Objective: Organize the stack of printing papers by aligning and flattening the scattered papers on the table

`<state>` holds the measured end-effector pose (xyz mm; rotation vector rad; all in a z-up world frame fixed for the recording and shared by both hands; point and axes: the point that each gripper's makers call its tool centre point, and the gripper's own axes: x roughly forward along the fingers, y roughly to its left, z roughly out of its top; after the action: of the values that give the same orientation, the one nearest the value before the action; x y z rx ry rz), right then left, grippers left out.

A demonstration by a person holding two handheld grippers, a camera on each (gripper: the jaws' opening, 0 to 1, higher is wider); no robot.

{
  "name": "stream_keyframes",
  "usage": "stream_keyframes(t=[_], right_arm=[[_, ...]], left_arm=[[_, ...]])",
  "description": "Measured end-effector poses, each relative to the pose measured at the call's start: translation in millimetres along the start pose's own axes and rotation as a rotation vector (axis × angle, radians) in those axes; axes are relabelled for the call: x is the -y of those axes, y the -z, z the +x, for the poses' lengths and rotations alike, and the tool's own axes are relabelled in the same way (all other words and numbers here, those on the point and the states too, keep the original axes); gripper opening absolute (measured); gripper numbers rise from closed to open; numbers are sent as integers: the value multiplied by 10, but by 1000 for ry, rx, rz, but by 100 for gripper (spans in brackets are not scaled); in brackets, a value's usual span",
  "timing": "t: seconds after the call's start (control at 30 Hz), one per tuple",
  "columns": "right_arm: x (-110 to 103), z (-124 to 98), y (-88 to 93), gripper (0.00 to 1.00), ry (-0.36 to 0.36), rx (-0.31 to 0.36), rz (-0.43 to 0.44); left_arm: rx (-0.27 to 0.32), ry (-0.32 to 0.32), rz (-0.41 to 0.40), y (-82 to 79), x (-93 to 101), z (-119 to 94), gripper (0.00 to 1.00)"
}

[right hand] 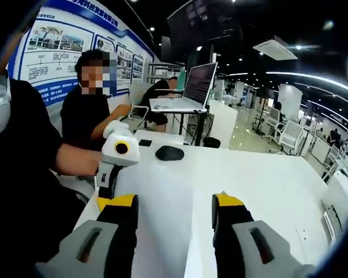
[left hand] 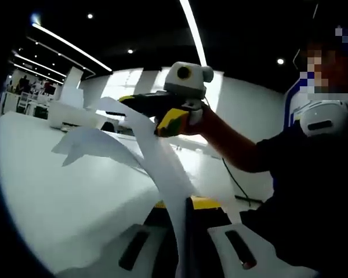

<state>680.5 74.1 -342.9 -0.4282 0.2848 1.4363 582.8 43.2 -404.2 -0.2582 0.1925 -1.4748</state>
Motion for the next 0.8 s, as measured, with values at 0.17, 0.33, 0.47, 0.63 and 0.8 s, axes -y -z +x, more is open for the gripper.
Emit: stream_keyframes(t=[0.17, 0.33, 0.47, 0.63, 0.8], right_arm=[[43, -71, -31, 48, 9, 15, 12], [76, -134, -37, 46, 15, 23, 22], [118, -217, -42, 45, 26, 36, 33], [157, -338, -14, 44, 41, 43, 49], [190, -450, 30, 44, 55, 42, 61]], left_arm=[[3, 0, -2, -5, 7, 27, 6], [9, -2, -6, -19, -8, 30, 6], [14, -2, -13, -20, -22, 30, 6], [20, -8, -24, -14, -24, 38, 6], [26, -13, -27, -27, -32, 17, 6]])
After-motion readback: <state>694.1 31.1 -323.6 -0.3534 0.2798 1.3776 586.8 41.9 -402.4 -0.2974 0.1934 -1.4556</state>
